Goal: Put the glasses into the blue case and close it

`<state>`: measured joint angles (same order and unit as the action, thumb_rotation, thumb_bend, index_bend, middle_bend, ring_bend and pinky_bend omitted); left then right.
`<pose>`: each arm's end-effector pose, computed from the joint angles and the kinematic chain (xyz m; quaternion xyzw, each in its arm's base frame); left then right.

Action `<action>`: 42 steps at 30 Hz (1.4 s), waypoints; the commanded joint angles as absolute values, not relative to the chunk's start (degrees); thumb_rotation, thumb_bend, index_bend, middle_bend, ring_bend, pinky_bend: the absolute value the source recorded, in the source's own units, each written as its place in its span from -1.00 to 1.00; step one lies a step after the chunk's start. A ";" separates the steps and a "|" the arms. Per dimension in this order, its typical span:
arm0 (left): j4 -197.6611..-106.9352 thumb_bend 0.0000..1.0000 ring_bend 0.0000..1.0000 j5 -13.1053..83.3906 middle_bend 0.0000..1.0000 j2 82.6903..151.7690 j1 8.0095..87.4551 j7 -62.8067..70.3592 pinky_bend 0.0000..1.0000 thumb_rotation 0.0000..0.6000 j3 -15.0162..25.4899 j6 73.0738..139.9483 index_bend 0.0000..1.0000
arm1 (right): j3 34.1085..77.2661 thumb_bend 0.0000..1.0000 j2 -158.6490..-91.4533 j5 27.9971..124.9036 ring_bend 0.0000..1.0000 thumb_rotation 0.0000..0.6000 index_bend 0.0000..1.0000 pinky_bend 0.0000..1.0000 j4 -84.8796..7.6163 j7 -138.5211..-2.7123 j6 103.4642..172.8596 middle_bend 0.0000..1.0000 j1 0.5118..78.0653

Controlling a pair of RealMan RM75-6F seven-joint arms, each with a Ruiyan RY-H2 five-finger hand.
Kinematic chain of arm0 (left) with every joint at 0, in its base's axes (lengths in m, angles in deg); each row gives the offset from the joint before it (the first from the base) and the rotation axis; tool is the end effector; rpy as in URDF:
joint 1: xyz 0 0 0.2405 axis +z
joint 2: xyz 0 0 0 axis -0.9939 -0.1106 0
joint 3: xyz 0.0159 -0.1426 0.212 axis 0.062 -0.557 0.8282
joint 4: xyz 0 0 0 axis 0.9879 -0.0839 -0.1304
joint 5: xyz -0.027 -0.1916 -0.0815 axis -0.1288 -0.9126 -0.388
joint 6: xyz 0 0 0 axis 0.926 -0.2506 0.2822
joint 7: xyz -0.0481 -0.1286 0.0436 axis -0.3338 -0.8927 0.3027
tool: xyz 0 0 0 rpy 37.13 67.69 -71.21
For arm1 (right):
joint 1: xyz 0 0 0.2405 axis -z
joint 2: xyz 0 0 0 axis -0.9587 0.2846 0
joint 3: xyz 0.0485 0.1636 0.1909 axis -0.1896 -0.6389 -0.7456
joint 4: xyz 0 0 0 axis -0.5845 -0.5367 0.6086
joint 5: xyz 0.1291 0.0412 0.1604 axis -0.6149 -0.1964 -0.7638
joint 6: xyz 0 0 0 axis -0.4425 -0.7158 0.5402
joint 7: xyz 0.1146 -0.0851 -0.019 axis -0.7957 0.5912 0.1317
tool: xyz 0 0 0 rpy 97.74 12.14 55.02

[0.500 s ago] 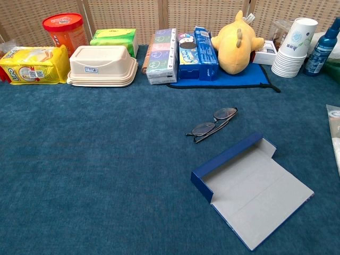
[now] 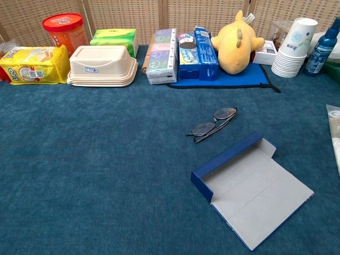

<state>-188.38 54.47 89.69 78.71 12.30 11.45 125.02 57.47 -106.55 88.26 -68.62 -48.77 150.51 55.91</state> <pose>-0.2791 0.1734 0.1762 -0.5899 -0.4196 -0.3487 0.5952 -0.2392 -0.2535 0.1374 0.6378 -0.3480 0.3678 0.5804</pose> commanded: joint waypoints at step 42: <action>-184.67 -0.40 -0.87 53.25 -0.73 89.54 77.08 8.76 -1.00 0.96 9.73 123.33 -0.63 | 57.18 -0.67 -125.21 90.22 -0.54 1.00 -0.38 -0.50 -49.30 -48.08 119.91 -0.38 28.56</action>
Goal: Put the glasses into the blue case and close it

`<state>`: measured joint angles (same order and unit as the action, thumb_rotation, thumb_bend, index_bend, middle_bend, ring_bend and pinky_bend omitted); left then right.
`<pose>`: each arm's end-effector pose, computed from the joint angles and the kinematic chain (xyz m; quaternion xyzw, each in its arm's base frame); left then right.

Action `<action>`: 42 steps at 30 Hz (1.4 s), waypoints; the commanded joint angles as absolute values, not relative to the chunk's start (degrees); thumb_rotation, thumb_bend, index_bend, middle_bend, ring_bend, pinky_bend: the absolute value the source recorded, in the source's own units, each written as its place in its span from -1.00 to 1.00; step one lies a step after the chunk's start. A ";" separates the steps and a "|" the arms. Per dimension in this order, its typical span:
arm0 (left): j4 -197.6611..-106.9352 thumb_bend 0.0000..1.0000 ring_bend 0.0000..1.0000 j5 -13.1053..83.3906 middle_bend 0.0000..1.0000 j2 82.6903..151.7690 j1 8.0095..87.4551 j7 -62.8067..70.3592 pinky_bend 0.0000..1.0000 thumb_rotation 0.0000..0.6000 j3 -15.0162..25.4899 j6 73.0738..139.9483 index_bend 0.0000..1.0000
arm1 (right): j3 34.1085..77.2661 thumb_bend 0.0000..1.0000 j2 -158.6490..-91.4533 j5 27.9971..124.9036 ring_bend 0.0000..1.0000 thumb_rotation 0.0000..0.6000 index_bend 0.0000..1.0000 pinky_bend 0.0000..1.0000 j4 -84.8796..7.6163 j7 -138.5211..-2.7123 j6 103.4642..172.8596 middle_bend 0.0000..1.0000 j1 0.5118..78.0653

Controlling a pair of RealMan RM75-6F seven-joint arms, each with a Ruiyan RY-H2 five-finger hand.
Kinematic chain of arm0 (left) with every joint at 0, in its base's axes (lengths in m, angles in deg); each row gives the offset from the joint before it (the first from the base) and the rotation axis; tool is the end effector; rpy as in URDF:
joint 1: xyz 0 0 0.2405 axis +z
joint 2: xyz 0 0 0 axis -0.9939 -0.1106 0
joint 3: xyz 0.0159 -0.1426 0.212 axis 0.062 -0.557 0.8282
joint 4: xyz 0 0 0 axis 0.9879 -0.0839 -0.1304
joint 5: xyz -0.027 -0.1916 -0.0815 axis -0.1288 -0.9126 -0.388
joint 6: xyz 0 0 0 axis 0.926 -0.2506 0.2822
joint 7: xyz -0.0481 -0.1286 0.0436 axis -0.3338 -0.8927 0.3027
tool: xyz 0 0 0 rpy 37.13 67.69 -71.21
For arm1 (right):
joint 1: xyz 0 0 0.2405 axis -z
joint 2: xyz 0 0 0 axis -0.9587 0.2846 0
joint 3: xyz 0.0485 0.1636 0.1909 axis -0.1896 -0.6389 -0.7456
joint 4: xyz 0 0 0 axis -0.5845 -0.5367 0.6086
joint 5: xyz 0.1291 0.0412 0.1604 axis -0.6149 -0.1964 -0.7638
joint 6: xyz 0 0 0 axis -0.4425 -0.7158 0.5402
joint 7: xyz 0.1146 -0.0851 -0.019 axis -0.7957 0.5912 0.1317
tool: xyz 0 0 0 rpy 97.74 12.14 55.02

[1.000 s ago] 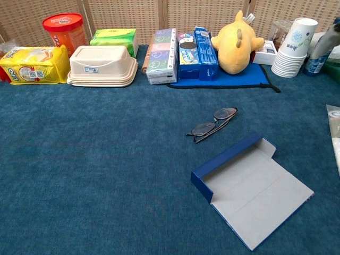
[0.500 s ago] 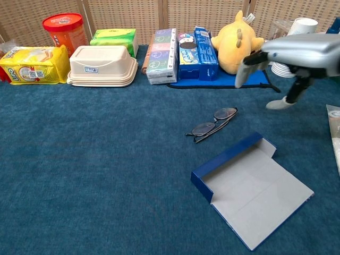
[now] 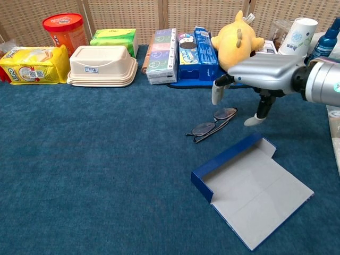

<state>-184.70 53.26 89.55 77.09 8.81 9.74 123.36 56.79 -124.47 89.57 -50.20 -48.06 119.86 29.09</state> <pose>-0.2885 0.1887 0.1835 -0.5873 -0.4135 -0.3558 0.5979 -0.1379 -0.3413 -0.0068 0.8361 -0.2591 0.3190 0.3633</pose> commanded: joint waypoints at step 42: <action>-180.82 -0.40 -0.87 53.18 -0.75 89.26 79.82 3.02 -1.00 0.96 10.25 125.88 -0.64 | 58.84 -0.52 -134.33 93.28 -0.52 1.00 -0.13 -0.41 -36.37 -53.35 115.67 -0.36 20.89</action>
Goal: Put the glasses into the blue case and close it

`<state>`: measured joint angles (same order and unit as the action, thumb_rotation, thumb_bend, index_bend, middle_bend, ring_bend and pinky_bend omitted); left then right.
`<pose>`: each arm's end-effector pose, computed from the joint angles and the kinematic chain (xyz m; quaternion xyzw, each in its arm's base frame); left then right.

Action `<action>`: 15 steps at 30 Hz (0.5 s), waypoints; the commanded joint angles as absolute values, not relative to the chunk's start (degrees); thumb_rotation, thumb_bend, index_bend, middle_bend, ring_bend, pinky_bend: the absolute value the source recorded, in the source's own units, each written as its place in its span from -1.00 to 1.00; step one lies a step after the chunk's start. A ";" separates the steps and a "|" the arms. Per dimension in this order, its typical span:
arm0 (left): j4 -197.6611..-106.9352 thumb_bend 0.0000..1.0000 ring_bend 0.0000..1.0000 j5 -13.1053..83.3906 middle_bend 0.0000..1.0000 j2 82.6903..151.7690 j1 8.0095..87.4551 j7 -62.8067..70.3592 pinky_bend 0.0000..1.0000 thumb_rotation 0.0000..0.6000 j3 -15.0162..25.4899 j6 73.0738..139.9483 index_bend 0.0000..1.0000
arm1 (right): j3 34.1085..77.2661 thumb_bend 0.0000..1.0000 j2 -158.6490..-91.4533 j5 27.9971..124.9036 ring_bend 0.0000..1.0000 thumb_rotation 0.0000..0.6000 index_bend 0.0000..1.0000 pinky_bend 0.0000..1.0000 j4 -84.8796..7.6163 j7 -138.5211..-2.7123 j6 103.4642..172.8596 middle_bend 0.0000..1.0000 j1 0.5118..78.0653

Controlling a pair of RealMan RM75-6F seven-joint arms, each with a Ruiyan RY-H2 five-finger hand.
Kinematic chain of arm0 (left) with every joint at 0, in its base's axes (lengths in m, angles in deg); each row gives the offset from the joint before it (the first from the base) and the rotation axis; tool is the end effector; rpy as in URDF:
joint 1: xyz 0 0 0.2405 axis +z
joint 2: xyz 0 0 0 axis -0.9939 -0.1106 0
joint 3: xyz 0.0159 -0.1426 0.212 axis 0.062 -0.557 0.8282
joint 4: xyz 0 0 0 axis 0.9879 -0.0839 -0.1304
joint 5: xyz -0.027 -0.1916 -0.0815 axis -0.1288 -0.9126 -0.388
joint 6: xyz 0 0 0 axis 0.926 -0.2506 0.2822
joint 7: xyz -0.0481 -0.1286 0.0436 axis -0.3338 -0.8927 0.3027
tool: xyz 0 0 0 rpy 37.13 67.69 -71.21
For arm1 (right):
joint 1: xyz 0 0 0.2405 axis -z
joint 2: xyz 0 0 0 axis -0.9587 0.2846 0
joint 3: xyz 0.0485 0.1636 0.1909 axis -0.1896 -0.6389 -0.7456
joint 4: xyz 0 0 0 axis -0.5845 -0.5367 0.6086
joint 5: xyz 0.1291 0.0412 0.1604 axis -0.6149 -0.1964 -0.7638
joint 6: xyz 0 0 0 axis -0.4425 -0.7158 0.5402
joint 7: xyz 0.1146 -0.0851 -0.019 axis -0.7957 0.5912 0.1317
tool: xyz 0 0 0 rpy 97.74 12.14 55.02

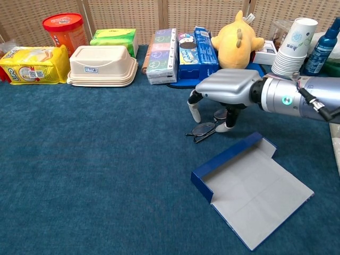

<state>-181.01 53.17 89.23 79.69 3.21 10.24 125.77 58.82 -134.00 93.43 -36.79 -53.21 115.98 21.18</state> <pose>-0.3091 0.1749 0.1970 -0.5591 -0.4233 -0.3608 0.6148 -0.1147 -0.3617 -0.0571 0.8687 -0.2149 0.3045 0.3263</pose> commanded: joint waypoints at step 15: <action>-179.15 -0.40 -0.88 53.16 -0.76 89.77 80.15 1.40 -1.00 0.94 10.16 125.81 -0.64 | 58.49 -0.48 -135.27 92.19 -0.43 1.00 0.13 -0.34 -34.62 -54.01 114.67 -0.29 19.27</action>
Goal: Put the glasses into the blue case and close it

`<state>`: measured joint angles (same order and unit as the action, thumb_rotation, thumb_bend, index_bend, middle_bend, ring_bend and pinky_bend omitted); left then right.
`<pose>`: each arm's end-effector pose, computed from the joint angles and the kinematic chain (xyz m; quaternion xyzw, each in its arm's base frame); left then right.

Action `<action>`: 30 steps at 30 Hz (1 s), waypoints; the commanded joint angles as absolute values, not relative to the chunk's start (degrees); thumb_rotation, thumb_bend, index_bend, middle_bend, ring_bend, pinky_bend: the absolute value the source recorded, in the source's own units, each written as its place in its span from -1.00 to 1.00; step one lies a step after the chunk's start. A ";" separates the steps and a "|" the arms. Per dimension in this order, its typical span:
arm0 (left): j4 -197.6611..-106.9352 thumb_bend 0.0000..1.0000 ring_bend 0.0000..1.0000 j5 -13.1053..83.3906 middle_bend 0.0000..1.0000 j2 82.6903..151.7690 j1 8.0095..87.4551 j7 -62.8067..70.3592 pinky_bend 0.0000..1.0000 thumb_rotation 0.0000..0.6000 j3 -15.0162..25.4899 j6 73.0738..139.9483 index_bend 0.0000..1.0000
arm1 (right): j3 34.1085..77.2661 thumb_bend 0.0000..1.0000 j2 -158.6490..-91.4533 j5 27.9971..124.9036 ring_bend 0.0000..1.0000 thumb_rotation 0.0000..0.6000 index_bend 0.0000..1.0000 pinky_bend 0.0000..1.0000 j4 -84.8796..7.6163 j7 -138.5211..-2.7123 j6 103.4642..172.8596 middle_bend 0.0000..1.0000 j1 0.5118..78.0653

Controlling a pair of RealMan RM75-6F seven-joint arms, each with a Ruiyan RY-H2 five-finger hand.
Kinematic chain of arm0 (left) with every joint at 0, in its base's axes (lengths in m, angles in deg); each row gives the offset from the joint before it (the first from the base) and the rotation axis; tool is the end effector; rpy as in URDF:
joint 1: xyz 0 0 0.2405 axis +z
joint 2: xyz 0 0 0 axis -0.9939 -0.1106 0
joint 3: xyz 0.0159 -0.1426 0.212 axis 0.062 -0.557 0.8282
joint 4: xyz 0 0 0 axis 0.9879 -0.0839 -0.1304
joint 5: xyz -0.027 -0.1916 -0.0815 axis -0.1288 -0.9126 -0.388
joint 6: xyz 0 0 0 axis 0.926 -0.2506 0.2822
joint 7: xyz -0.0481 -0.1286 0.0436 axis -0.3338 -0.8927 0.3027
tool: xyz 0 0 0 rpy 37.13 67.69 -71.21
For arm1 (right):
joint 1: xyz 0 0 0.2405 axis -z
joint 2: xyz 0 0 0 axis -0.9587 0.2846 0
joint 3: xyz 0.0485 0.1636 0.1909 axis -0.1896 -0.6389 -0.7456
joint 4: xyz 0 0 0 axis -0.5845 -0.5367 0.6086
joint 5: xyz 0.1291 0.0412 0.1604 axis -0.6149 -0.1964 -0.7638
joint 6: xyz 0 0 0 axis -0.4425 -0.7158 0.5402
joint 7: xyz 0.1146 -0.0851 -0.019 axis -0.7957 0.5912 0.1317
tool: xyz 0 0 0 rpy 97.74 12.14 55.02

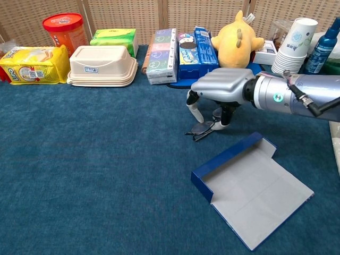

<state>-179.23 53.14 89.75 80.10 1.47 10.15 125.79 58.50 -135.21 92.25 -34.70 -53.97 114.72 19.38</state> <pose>-0.3159 0.1734 0.1980 -0.5536 -0.4266 -0.3625 0.6166 -0.1084 -0.3696 -0.0621 0.8693 -0.2179 0.3016 0.3255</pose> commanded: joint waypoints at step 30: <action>-177.90 -0.40 -0.91 53.48 -0.77 90.15 80.61 0.27 -1.00 0.95 9.92 125.97 -0.64 | 58.22 -0.42 -134.70 90.96 -0.23 1.00 0.37 -0.24 -36.54 -55.33 117.88 -0.12 19.61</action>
